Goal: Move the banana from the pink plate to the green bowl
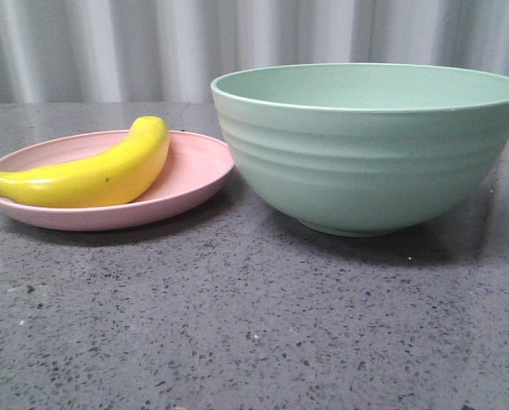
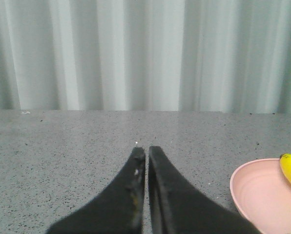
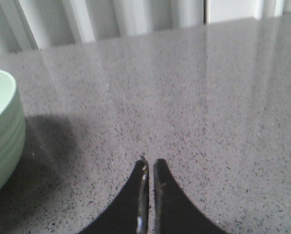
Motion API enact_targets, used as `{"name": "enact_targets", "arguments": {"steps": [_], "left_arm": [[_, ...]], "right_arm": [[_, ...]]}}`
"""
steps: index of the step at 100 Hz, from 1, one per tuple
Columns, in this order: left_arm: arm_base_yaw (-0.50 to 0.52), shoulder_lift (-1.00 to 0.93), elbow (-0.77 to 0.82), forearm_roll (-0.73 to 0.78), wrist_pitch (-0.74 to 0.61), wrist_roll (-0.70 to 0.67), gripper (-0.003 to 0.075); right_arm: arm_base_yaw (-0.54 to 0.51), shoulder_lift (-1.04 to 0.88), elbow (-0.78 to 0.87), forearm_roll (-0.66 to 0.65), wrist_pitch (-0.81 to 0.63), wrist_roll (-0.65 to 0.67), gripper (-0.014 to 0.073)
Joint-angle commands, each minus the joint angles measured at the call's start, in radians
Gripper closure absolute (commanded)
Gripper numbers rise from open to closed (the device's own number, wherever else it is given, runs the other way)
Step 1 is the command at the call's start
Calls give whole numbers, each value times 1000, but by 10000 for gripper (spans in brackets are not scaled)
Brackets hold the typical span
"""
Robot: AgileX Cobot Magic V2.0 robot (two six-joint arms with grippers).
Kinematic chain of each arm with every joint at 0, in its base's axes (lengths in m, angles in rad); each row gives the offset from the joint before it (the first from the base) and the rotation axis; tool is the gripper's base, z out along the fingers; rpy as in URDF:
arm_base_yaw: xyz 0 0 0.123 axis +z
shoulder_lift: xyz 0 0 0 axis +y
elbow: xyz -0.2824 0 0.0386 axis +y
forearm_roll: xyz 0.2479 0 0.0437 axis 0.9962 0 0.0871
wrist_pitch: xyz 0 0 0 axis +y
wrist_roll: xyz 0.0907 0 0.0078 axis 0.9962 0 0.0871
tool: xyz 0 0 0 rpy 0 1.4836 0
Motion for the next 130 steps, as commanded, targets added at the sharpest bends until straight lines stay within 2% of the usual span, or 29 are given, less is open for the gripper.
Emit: {"name": "enact_targets", "arguments": {"steps": [1,16,23,35,42,50,62,112,130], "left_arm": [[0,74,-57,-10,-79,-2,741],[-2,150,-67,-10,-128,-2,715],[-11,175,-67,-10,-130,-2,615],[-26,204,-67,-10,-173,-2,358],[-37,219,-67,-10,-230,-2,294],[-51,242,-85,-10,-235,-2,291],[-97,315,-169,-10,-95,-2,291],[-417,803,-531,-10,217,-2,291],[-519,959,-647,-10,287,-2,291]], "right_arm": [[-6,90,-92,15,-18,-4,655],[-6,154,-121,24,-77,-4,655],[-6,168,-119,24,-82,-4,655],[-6,171,-119,24,-82,-4,655],[-6,171,-119,24,-82,-4,655],[-6,171,-119,24,-82,-4,655],[-6,171,-119,24,-82,-4,655],[-6,171,-119,24,-82,-4,655],[-6,171,-119,24,-82,-4,655]]}}
